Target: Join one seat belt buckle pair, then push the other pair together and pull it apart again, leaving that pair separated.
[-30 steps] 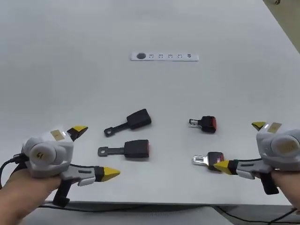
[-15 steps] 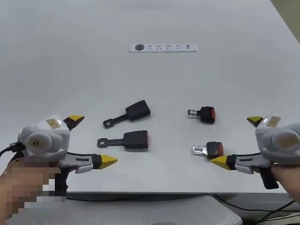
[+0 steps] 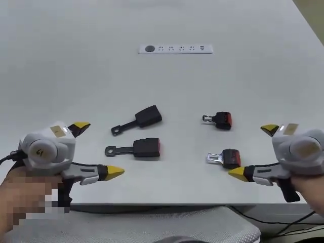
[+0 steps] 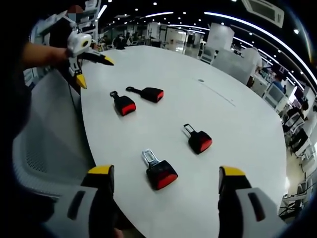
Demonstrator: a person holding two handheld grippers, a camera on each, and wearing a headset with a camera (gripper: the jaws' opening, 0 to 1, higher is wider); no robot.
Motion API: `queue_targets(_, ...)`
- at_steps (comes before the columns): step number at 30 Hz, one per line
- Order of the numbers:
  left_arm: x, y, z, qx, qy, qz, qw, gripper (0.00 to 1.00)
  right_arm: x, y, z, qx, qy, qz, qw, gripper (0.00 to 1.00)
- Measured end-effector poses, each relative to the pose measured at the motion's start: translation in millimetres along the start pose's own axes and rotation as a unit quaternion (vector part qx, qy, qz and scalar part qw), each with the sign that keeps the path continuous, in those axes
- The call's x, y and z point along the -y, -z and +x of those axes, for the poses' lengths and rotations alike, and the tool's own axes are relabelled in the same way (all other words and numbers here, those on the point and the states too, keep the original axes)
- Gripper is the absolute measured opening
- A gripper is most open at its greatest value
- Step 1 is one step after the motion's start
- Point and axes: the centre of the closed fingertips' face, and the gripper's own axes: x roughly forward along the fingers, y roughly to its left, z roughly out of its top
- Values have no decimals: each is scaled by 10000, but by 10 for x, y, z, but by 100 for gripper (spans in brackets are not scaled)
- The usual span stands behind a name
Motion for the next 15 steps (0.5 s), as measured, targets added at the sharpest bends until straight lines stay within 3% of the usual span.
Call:
queue_targets(3, 16, 41, 35, -99, 52, 74, 9999, 92, -33, 52, 21, -200, -90, -39, 9998, 84)
queue_targets(10, 110, 38, 145, -286, 348, 401, 9982, 83, -25, 36, 37, -126, -163, -85, 9998, 74)
queue_targets(12, 96, 120, 172, -656, 373, 511, 9958, 80, -21, 48, 49, -199, -174, -139, 9996, 74)
queue_targets(14, 113, 88, 242, -630, 442, 575, 9954, 81, -9, 121, 62, -480, -199, -84, 9986, 75)
queue_targets(15, 139, 74, 271, -654, 538, 630, 9944, 79, 7, 112, 80, -456, -208, -148, 9986, 74)
